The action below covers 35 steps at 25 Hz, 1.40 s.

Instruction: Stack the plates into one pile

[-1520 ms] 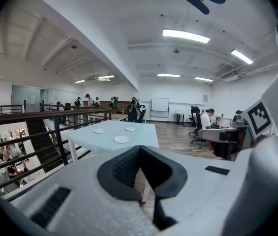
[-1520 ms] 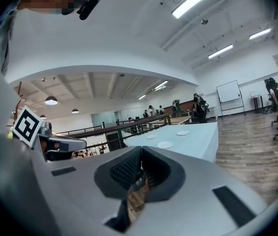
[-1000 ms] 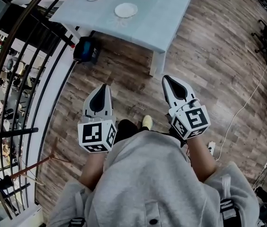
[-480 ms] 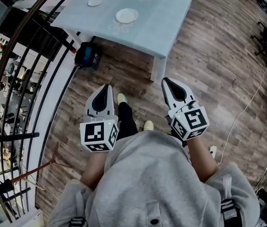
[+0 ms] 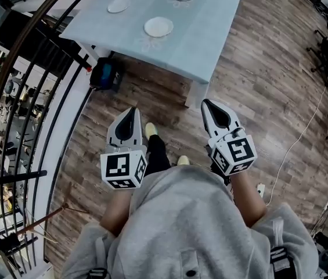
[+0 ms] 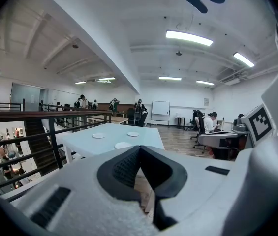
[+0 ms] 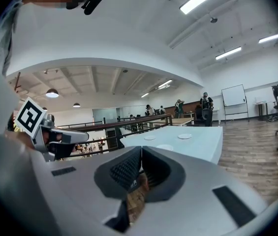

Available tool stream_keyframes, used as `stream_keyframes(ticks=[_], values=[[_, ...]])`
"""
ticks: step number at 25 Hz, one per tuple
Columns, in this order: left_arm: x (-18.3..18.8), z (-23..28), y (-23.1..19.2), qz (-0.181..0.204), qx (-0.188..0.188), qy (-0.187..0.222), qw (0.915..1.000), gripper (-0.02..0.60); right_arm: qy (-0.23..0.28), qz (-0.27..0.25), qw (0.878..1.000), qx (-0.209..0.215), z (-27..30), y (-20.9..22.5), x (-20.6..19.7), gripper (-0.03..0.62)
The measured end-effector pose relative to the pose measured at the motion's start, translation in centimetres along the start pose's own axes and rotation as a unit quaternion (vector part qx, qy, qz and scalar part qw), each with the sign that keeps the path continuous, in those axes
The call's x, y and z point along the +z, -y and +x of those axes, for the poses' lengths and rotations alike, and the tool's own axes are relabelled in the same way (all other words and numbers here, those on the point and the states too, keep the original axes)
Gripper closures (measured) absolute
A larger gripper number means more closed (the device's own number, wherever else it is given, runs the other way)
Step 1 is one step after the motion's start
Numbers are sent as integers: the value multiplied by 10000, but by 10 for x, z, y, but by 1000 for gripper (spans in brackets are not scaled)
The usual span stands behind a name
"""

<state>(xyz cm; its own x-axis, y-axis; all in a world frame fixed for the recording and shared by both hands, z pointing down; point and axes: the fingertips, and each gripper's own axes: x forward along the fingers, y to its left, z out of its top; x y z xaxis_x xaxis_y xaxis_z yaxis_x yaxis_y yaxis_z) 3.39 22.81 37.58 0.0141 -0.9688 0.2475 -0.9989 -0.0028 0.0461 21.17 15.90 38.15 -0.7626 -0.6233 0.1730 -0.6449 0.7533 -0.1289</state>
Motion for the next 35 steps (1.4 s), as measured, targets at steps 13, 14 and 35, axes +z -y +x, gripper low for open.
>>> stream_keyframes(ticks=[13,14,35], values=[[12,80,-85,-95,-123,-63,9999,563,-86,-134,9997,-190,113,16,21,568],[13,89,-97,-115,-132,-76,9998,563,-101,-164,9996,-199,127,14,24,568],[37,172,-183,-132,-691,-138,9974,563,-179,-242,9972,-688,241,11,53,568]])
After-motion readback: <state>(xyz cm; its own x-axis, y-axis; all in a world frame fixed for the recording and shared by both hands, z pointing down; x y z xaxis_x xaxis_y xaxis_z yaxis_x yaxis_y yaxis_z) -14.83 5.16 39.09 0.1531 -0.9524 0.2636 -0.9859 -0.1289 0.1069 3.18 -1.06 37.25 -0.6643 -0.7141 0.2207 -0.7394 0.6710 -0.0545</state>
